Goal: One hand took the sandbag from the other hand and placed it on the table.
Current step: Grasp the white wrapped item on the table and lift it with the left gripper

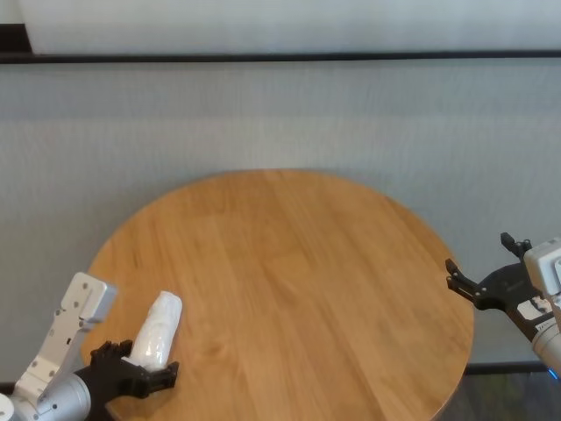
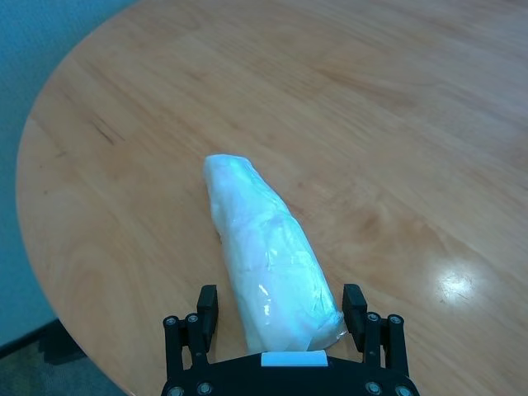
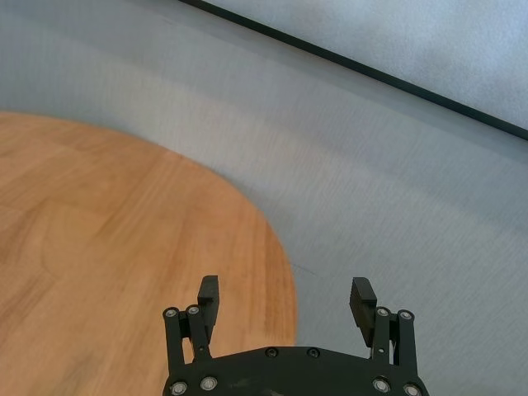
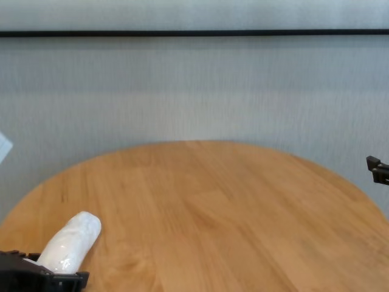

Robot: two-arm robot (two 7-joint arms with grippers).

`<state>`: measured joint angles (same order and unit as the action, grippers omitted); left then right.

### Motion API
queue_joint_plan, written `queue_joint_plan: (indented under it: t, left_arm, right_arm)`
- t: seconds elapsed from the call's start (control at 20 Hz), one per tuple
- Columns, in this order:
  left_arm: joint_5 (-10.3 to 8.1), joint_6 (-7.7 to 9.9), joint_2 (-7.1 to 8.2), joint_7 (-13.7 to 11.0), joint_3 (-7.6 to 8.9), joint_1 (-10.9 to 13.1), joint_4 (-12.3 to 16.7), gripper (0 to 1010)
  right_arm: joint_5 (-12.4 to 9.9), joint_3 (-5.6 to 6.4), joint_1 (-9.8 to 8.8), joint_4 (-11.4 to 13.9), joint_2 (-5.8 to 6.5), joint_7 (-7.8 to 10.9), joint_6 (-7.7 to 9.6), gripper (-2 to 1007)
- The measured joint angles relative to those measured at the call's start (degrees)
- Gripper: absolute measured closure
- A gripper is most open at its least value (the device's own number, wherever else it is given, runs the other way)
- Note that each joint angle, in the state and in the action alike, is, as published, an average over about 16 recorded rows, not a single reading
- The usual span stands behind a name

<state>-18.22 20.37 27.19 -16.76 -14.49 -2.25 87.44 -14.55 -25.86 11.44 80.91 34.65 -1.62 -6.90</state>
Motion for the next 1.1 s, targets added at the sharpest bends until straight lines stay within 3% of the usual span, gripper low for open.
queue_joint_plan:
  t: [0.75, 1.1]
  left_arm:
    - [-0.24, -0.27, 0.00, 0.07, 0.08, 0.09, 0.03, 13]
    - [-0.32, -0.36, 0.00, 0.09, 0.12, 0.13, 0.06, 75]
  right_arm:
    - [0.00, 0.00, 0.00, 0.00, 0.00, 0.00, 0.00, 5]
    - [0.00, 0.00, 0.00, 0.00, 0.00, 0.00, 0.00, 5]
